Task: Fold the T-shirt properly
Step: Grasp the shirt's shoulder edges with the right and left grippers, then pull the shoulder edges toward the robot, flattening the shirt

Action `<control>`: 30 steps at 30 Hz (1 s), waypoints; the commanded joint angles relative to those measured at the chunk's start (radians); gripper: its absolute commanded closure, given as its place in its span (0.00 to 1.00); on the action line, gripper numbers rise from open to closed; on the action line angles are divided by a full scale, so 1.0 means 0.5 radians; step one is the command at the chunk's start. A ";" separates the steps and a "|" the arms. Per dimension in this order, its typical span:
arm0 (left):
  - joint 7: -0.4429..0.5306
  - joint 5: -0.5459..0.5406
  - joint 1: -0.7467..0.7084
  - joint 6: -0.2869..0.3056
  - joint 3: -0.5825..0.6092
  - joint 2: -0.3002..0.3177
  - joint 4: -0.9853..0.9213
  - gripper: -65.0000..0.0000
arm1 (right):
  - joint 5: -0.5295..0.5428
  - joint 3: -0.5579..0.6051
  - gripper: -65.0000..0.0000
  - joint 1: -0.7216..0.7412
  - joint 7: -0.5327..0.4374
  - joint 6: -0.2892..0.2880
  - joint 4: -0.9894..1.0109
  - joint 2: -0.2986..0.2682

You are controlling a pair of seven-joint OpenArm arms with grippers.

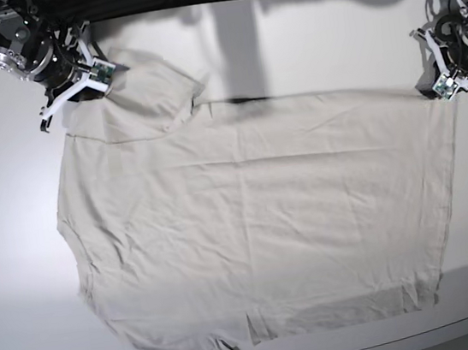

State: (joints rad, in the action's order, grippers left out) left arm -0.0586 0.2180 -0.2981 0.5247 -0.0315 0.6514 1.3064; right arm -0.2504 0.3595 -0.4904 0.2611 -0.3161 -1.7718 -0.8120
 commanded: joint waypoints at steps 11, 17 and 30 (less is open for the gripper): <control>-0.093 -0.282 -0.405 -0.105 -0.003 0.177 0.263 1.00 | 0.211 -0.454 1.00 -0.455 -0.038 0.002 -0.297 -0.038; -0.166 -0.282 -0.619 -0.250 -0.059 0.156 0.446 1.00 | 0.211 -0.610 1.00 -0.794 -0.135 0.004 -0.394 -0.037; 0.076 -0.307 -1.049 -0.309 -0.679 -0.164 0.769 1.00 | 0.195 -0.901 1.00 -1.230 -0.217 0.092 -0.600 -0.022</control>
State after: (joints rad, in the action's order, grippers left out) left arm -0.0372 0.0650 -0.8165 0.3801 -0.3611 0.5518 1.6760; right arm -0.1535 -0.0814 -1.0988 0.1680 -0.2829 -2.0544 -0.8120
